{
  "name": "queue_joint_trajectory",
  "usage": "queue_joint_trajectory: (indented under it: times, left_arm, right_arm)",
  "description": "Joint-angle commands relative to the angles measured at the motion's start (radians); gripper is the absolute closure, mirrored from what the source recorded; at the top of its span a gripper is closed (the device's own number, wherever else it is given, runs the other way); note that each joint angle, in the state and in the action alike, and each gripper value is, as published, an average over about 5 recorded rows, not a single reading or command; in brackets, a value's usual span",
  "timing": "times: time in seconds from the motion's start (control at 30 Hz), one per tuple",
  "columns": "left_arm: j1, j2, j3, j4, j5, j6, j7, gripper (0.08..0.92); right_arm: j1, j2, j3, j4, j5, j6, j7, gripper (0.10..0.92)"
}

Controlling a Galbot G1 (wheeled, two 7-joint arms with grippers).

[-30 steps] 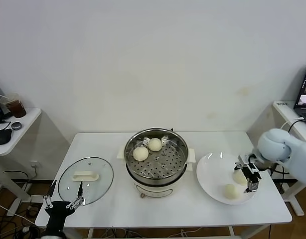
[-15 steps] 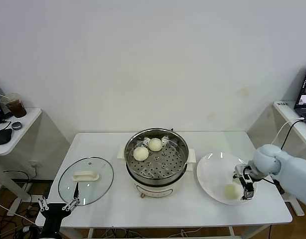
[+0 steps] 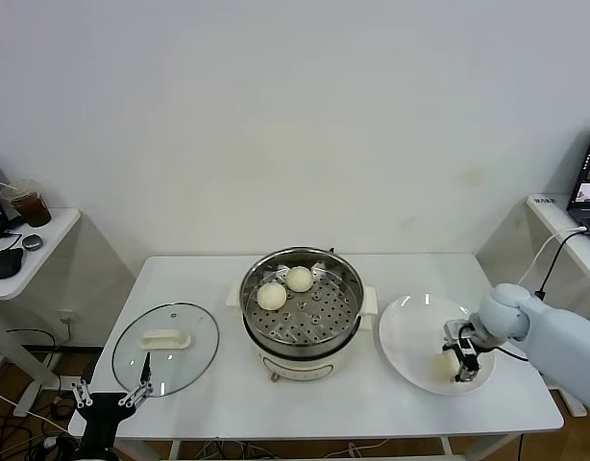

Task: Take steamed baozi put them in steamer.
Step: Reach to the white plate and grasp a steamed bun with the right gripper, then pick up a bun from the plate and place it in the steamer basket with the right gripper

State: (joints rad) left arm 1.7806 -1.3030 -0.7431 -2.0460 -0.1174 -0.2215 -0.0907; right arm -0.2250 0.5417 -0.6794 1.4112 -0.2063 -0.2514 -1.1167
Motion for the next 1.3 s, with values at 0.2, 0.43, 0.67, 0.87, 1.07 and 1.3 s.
queue_joint_trajectory:
  times: [0.2, 0.43, 0.67, 0.87, 1.07, 1.3]
  left_arm:
    - [-0.003, -0.001, 0.002, -0.004, -0.001, 0.000, 0.000, 0.177]
    - [-0.010, 0.006, 0.005, -0.010, -0.005, 0.000, 0.000, 0.177]
    - [-0.016, 0.016, 0.008, -0.016, -0.010, 0.001, 0.001, 0.177]
    - [-0.020, 0.018, 0.013, -0.018, -0.010, 0.001, 0.001, 0.177]
    - [-0.018, 0.016, 0.008, -0.018, -0.010, -0.002, 0.000, 0.177]
    - [-0.016, 0.009, -0.004, -0.016, -0.010, -0.002, 0.000, 0.177]
  right_arm:
    - [0.059, -0.011, 0.002, 0.001, 0.021, -0.006, -0.023, 0.525]
    - [0.276, -0.024, -0.071, 0.020, 0.128, -0.001, -0.079, 0.552]
    - [0.590, 0.054, -0.158, -0.001, 0.289, 0.036, -0.154, 0.550]
    - [0.838, 0.229, -0.254, -0.024, 0.392, 0.082, -0.171, 0.550]
    - [0.923, 0.383, -0.400, 0.036, 0.474, 0.145, -0.136, 0.550]
    - [0.853, 0.572, -0.519, 0.043, 0.427, 0.288, -0.089, 0.543]
